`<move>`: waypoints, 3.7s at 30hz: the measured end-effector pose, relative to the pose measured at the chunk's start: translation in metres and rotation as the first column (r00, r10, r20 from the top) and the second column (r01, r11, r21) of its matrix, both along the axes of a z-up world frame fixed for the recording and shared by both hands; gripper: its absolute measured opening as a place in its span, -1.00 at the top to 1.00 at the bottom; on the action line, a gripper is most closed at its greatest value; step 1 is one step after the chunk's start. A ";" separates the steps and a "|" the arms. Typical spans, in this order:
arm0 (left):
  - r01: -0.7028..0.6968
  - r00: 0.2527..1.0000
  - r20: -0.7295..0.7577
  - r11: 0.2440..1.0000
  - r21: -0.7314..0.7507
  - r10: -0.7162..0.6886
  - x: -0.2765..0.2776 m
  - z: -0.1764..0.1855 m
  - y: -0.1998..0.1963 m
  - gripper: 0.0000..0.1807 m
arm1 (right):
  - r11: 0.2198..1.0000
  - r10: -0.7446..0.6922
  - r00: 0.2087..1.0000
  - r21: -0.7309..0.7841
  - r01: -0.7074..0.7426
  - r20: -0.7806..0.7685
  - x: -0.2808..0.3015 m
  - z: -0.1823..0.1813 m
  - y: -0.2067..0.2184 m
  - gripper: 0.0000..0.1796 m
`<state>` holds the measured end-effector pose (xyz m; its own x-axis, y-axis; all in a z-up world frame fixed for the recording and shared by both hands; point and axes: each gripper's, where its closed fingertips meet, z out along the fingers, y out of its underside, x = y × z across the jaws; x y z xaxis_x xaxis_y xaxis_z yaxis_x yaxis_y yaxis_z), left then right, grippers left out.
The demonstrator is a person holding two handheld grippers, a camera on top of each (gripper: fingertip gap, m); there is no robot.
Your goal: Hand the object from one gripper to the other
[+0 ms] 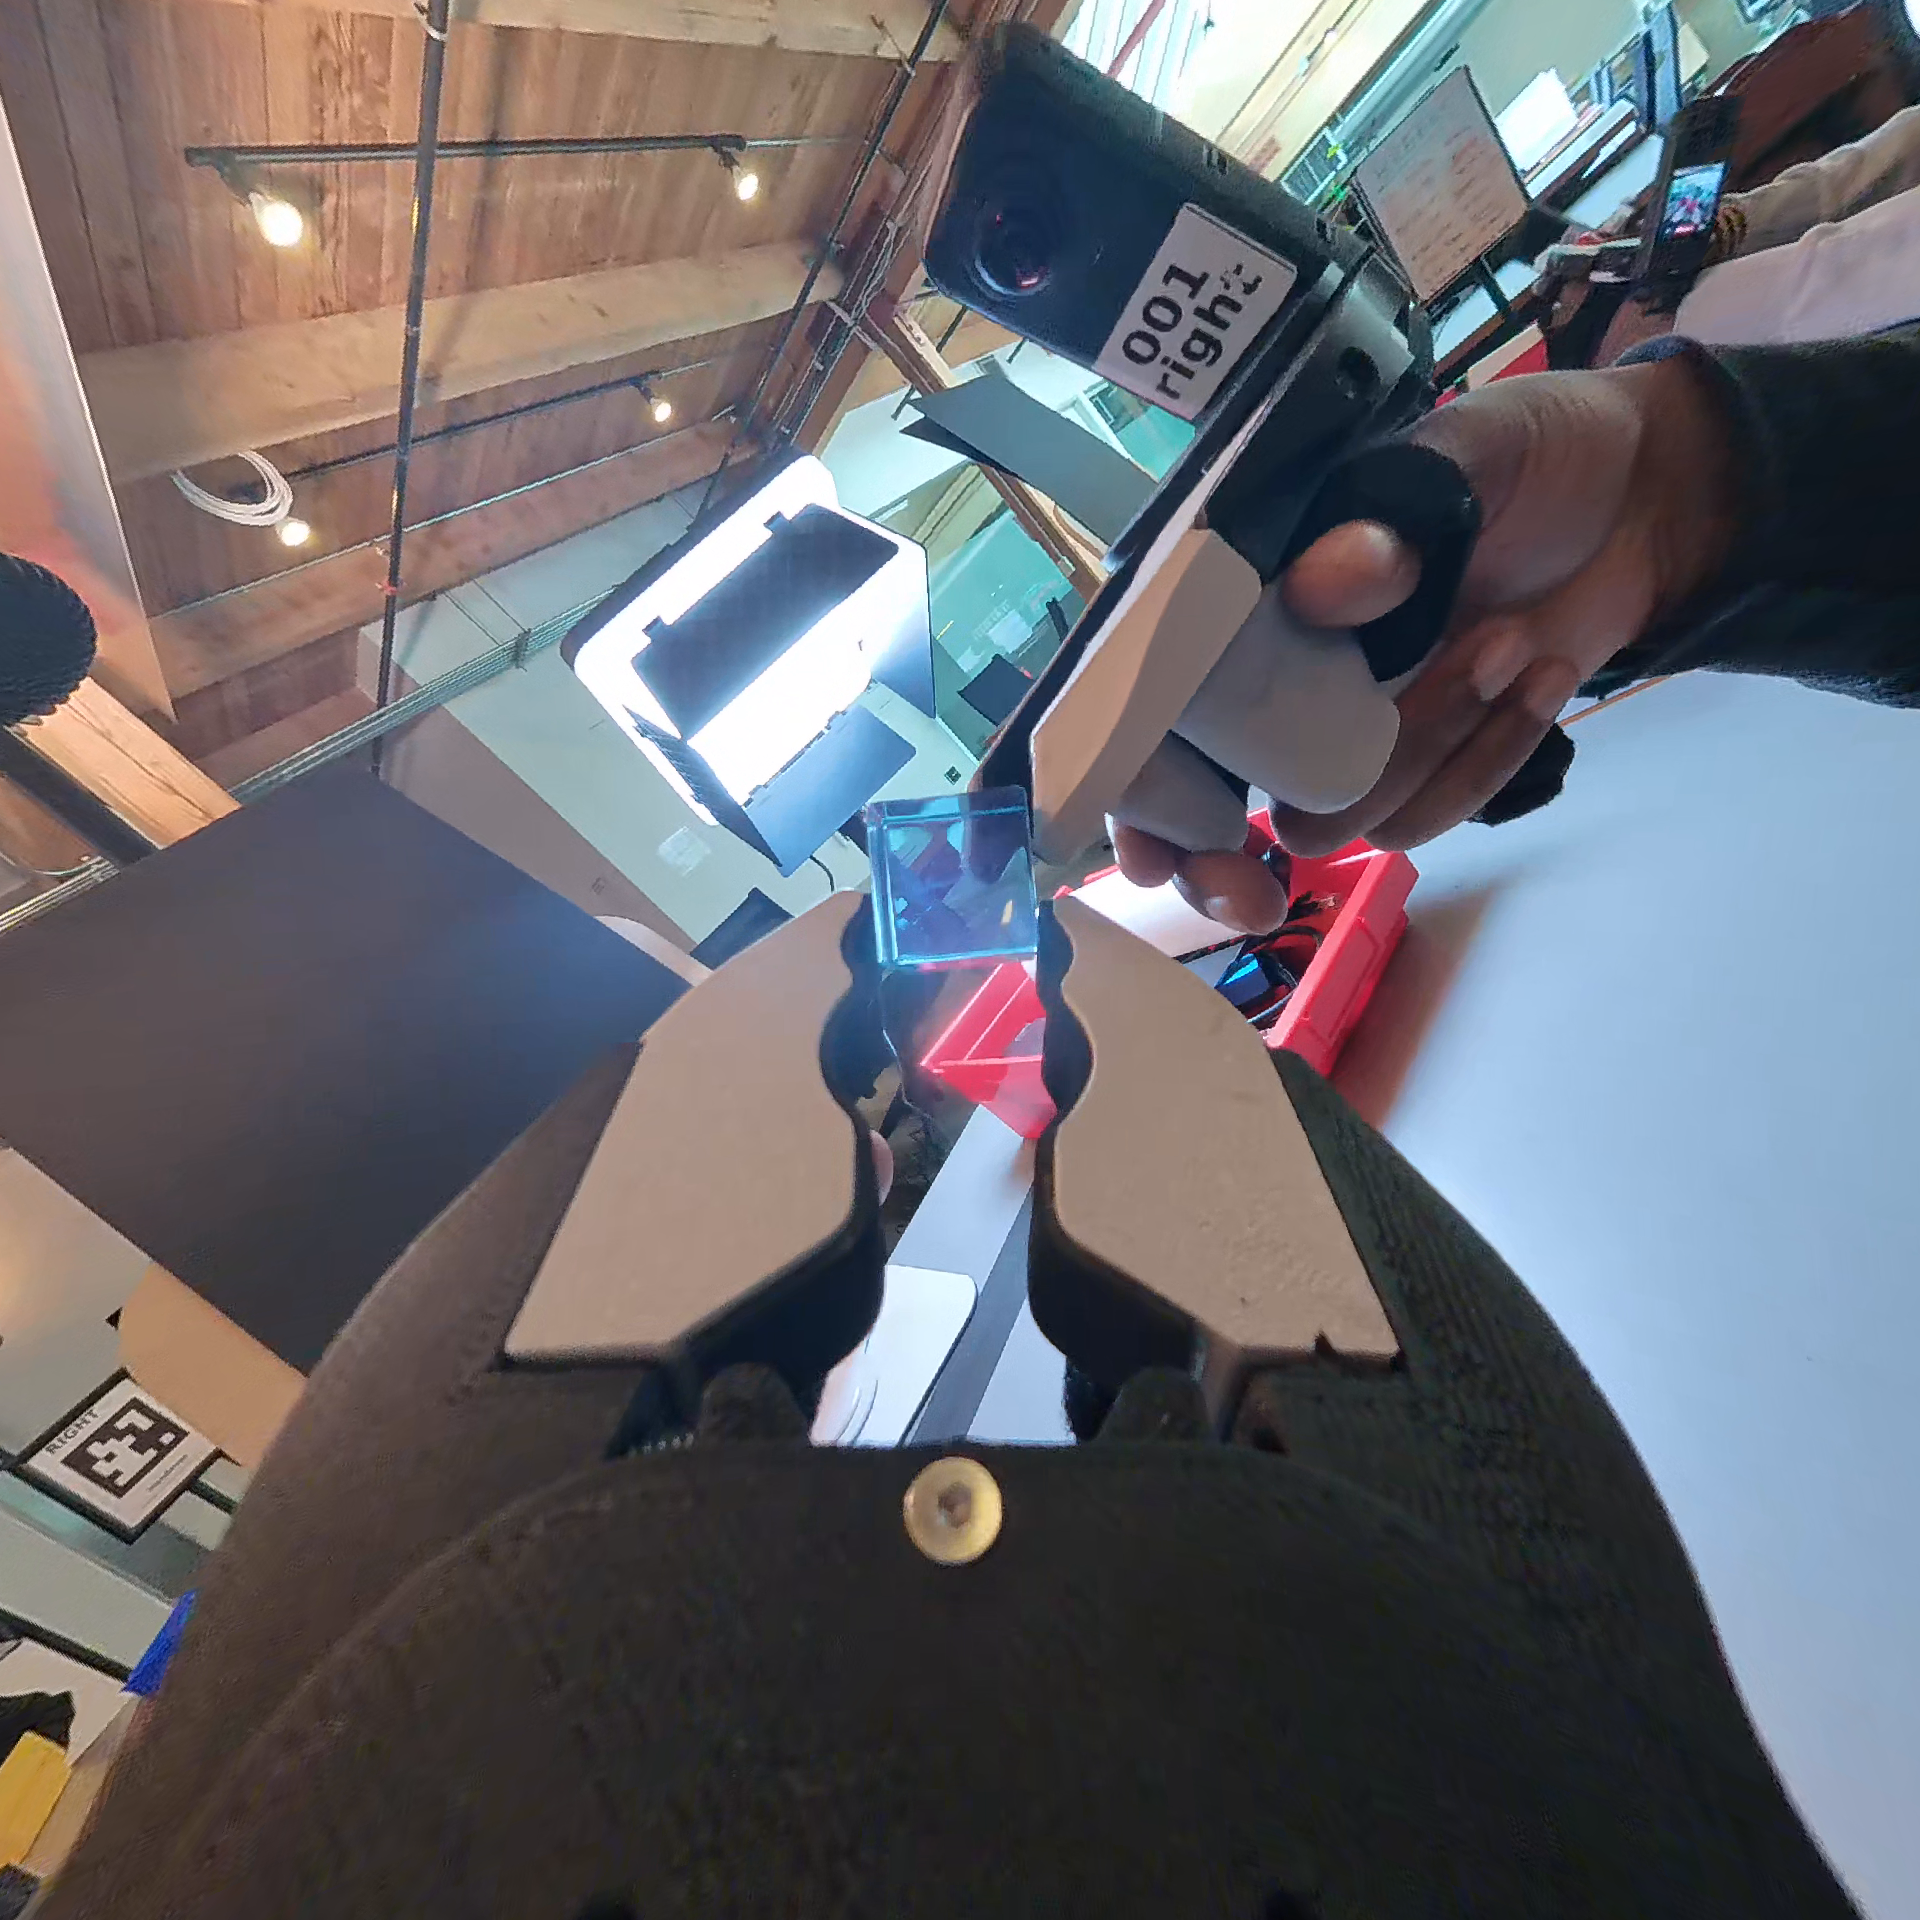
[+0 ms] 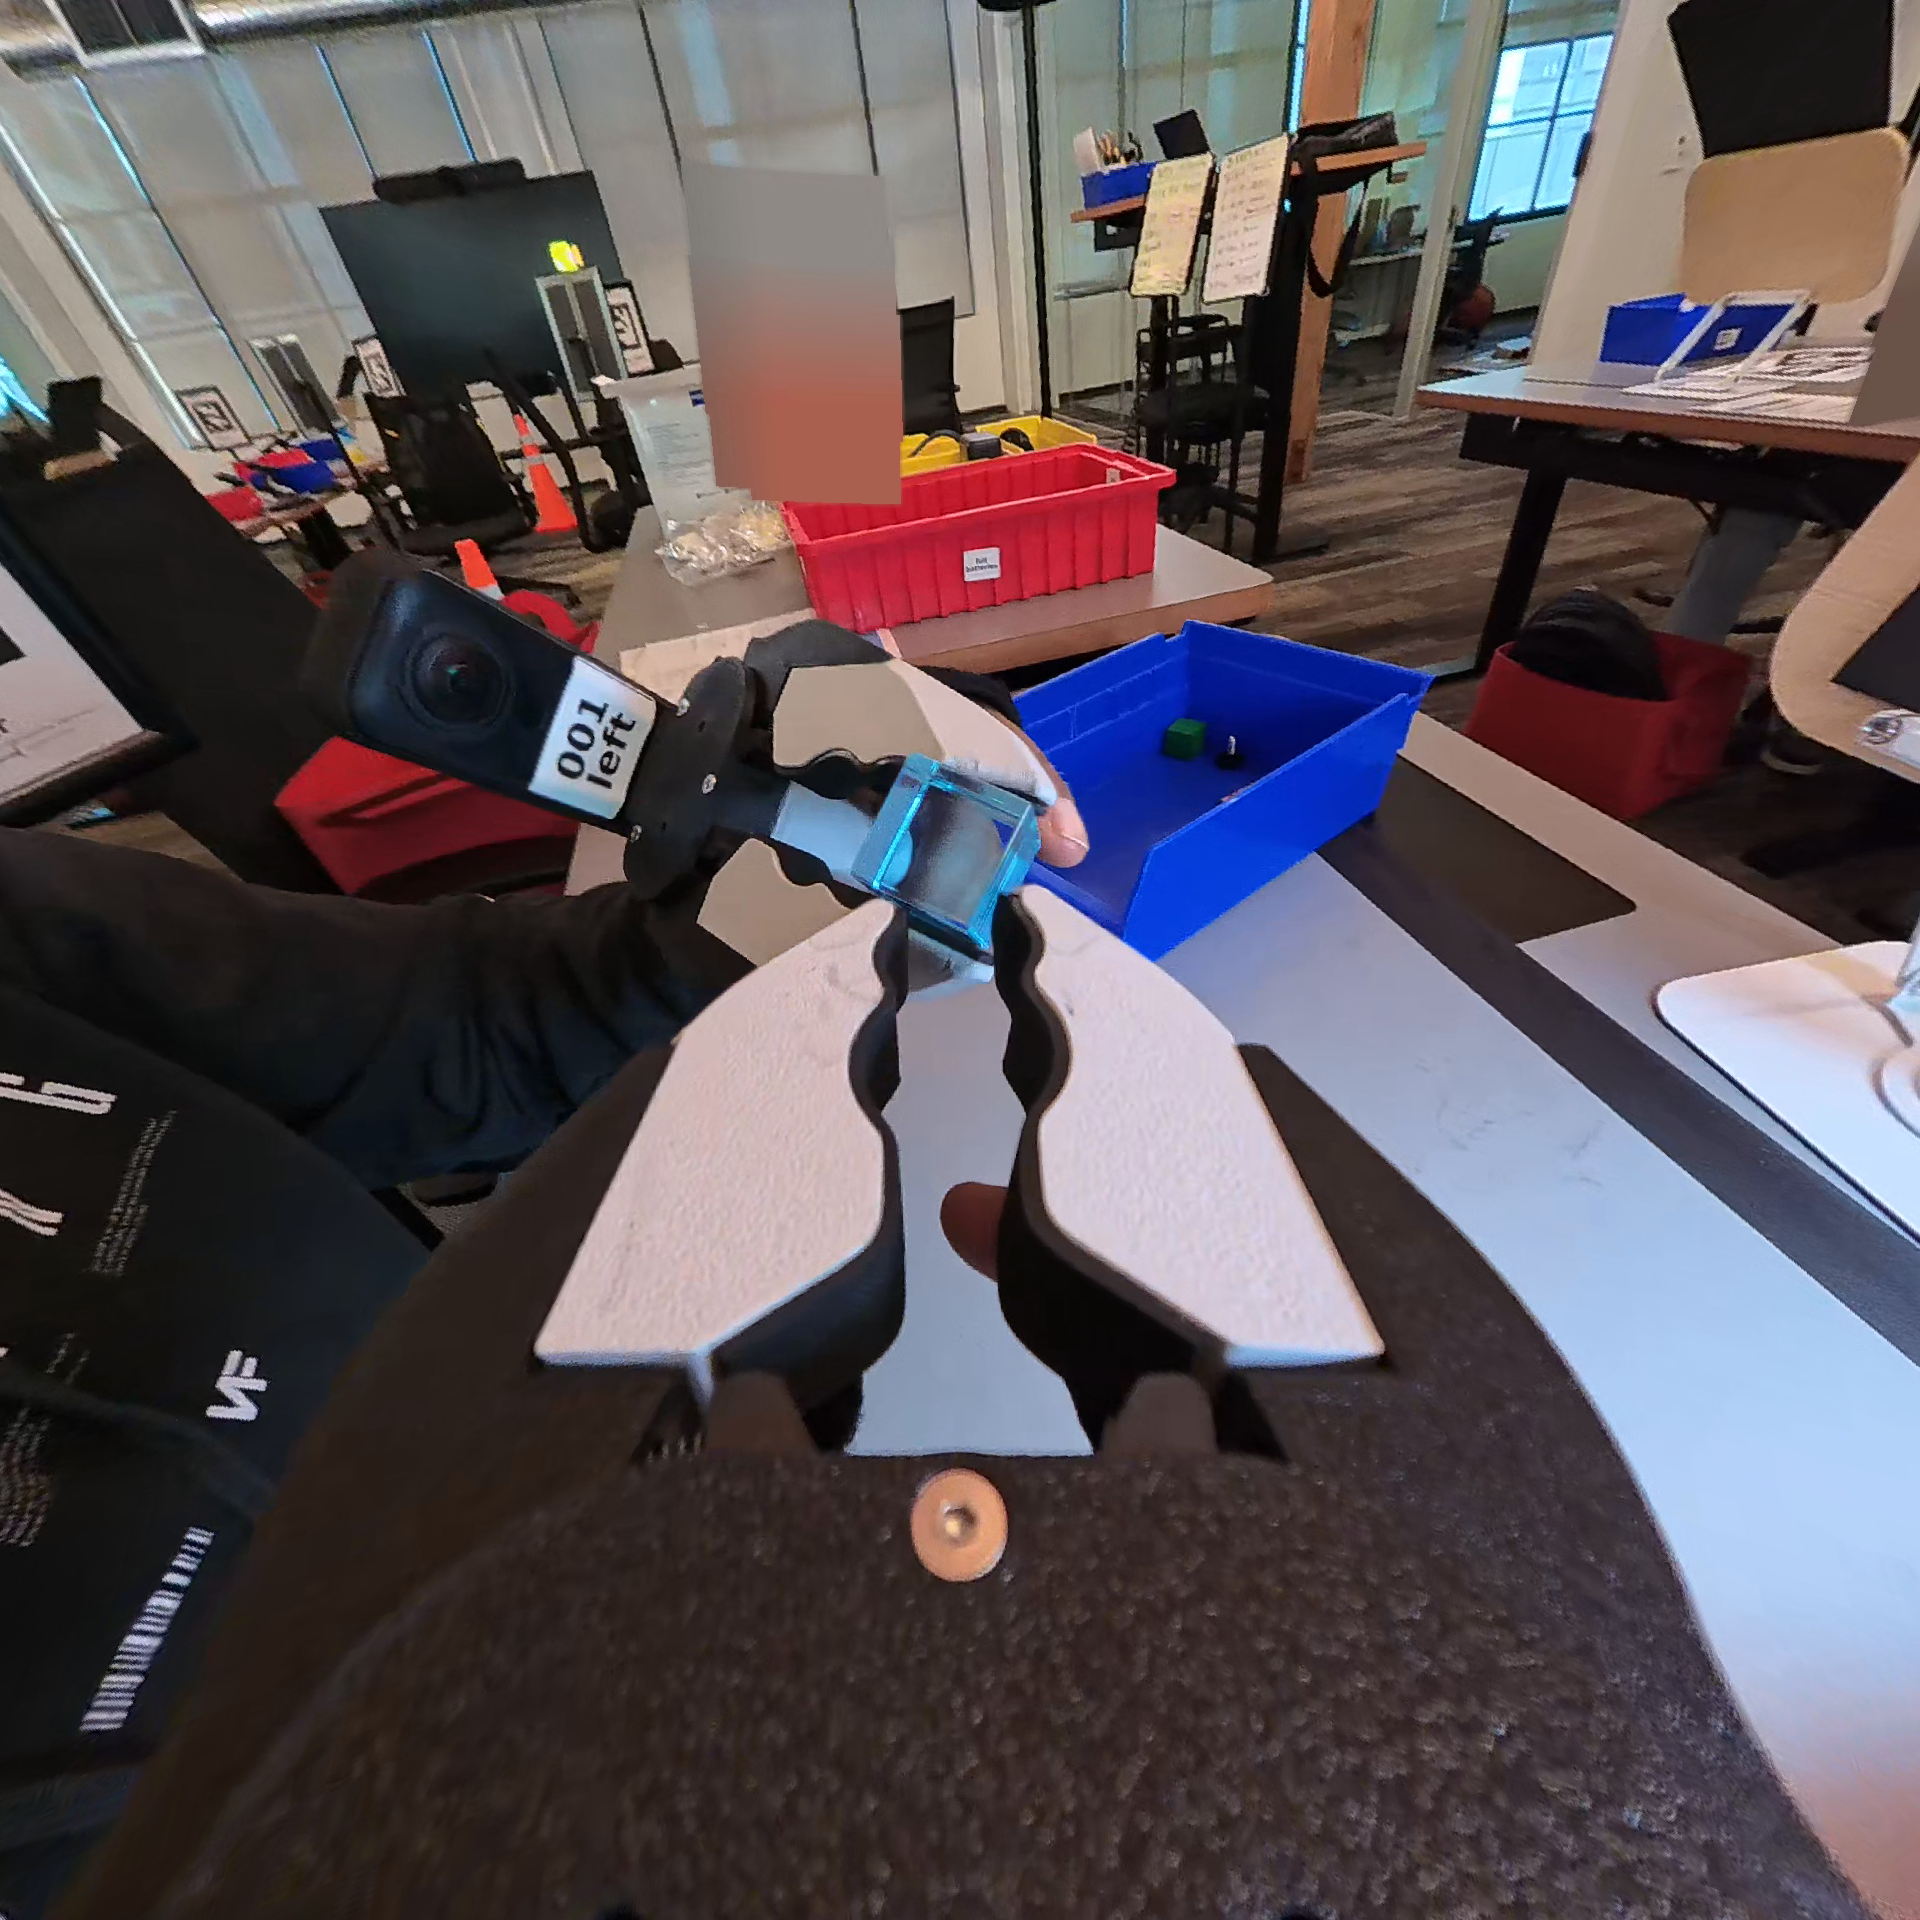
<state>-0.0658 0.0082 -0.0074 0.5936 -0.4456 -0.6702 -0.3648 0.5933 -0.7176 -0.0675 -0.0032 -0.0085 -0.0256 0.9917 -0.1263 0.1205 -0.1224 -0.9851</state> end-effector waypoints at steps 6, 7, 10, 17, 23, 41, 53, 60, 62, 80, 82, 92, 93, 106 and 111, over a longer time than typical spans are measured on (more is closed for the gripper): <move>0.122 0.985 0.135 0.987 -0.109 -0.107 -0.003 0.008 -0.003 0.68 | 0.995 0.044 0.991 0.097 -0.031 -0.128 0.007 0.022 -0.006 0.74; 0.167 0.977 0.161 0.975 -0.148 -0.143 -0.003 0.008 -0.005 0.69 | 0.991 0.038 0.988 0.136 -0.017 -0.150 0.011 0.026 -0.005 0.72; 0.330 0.930 0.249 0.914 -0.236 -0.272 -0.002 0.012 -0.015 0.69 | 0.958 0.023 0.985 0.285 0.027 -0.172 0.019 0.031 -0.003 0.63; 0.631 0.775 0.289 0.663 -0.402 -0.563 0.018 0.000 -0.059 0.68 | 0.814 0.156 0.988 0.566 -0.128 0.000 0.013 0.007 -0.046 0.45; 0.555 0.809 0.134 0.669 -0.495 -0.572 0.028 -0.032 -0.058 0.68 | 0.836 0.211 0.968 0.488 -0.252 0.138 0.011 -0.018 -0.050 0.66; 0.253 0.823 0.566 0.864 -0.436 0.045 -0.096 0.001 0.062 0.70 | 0.724 -0.684 0.643 0.207 0.658 0.345 0.152 -0.118 0.218 0.67; 0.193 0.831 0.546 0.865 -0.463 0.107 -0.102 -0.012 0.075 0.72 | 0.765 -0.622 0.611 0.215 0.607 0.490 0.131 -0.178 0.222 0.66; 0.179 0.798 0.584 0.867 -0.464 0.148 -0.121 -0.007 0.080 0.73 | 0.733 -0.679 0.725 0.169 0.659 0.117 0.122 -0.100 0.220 0.61; 0.131 0.807 0.564 0.878 -0.461 0.176 -0.132 -0.006 0.082 0.73 | 0.723 -0.677 0.736 0.166 0.671 -0.025 0.119 -0.073 0.213 0.61; -0.441 0.615 0.054 0.400 -0.803 0.787 -0.380 -0.068 0.141 0.64 | 0.789 -0.563 0.816 0.208 0.578 -0.134 0.096 -0.056 0.104 0.62; -0.418 0.533 0.012 0.276 -0.866 0.846 -0.408 -0.103 0.155 0.69 | 0.792 -0.575 0.811 0.174 0.585 -0.108 0.109 -0.077 0.094 0.63; -0.401 0.388 -0.418 -0.258 -0.879 0.822 -0.455 -0.245 0.167 0.60 | 0.814 -0.579 0.813 0.006 0.580 -0.068 0.137 -0.144 0.083 0.72; -0.384 0.387 -0.434 -0.286 -0.878 0.813 -0.455 -0.252 0.167 0.60 | 0.829 -0.558 0.828 -0.005 0.559 -0.052 0.132 -0.148 0.081 0.72; -0.560 0.484 -0.424 -0.101 -0.822 0.766 -0.438 -0.214 0.187 0.87 | 0.819 -0.560 0.827 0.116 0.561 -0.047 0.136 -0.151 0.078 0.79; -0.575 0.709 -0.226 0.363 -0.733 0.668 -0.365 -0.102 0.185 0.88 | 0.801 -0.575 0.816 0.165 0.575 -0.057 0.139 -0.152 0.081 0.83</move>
